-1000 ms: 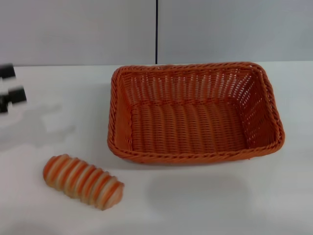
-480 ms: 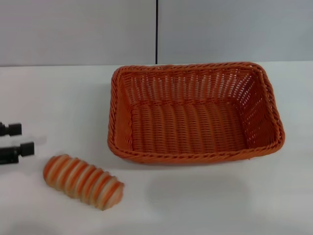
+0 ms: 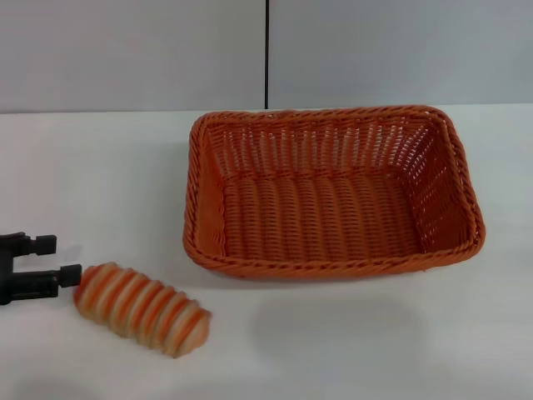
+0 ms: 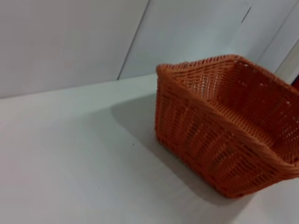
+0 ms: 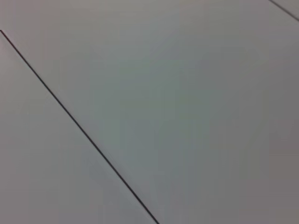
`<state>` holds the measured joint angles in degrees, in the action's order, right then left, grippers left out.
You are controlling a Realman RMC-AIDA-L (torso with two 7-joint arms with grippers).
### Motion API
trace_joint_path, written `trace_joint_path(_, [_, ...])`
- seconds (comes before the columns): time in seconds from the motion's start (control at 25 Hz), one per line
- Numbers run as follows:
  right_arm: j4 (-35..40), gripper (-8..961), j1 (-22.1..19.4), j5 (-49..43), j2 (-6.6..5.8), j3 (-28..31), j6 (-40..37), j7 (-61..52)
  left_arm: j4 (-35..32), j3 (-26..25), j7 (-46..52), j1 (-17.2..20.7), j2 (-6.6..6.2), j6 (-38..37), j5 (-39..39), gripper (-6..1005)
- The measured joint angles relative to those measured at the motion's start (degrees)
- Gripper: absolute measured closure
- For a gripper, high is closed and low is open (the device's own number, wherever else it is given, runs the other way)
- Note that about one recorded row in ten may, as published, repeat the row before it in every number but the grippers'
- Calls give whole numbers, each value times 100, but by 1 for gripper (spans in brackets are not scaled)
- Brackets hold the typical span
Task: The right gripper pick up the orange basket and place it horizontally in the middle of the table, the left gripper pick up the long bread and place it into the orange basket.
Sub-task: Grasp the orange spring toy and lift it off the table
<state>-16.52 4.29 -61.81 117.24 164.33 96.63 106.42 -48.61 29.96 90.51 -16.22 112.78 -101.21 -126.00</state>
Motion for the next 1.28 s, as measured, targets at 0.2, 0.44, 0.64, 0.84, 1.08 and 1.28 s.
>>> trace_joint_path(0.2, [0, 495, 0, -57, 0, -2, 2, 6, 29, 2, -43, -25, 55, 107, -48, 237])
trace_joint_path(0.44, [-16, 496, -2, -60, 0, 2, 41, -3, 128, 2, -107, -24, 89, 227, -69, 239])
trace_joint_path(0.64, [-22, 496, 7, -60, 1, 17, 56, -13, 250, 89, -138, -15, 99, 344, -73, 240])
trace_joint_path(0.84, [-27, 496, 11, -60, 7, 20, 58, -15, 312, 265, -140, -3, 123, 483, -74, 241])
trace_joint_path(1.08, [-34, 496, 20, -41, 9, 13, 218, -16, 362, 432, -140, -16, 133, 595, -74, 243])
trace_joint_path(1.28, [-20, 497, 27, -28, 6, 17, 263, -16, 405, 437, -140, -31, 130, 604, -74, 244])
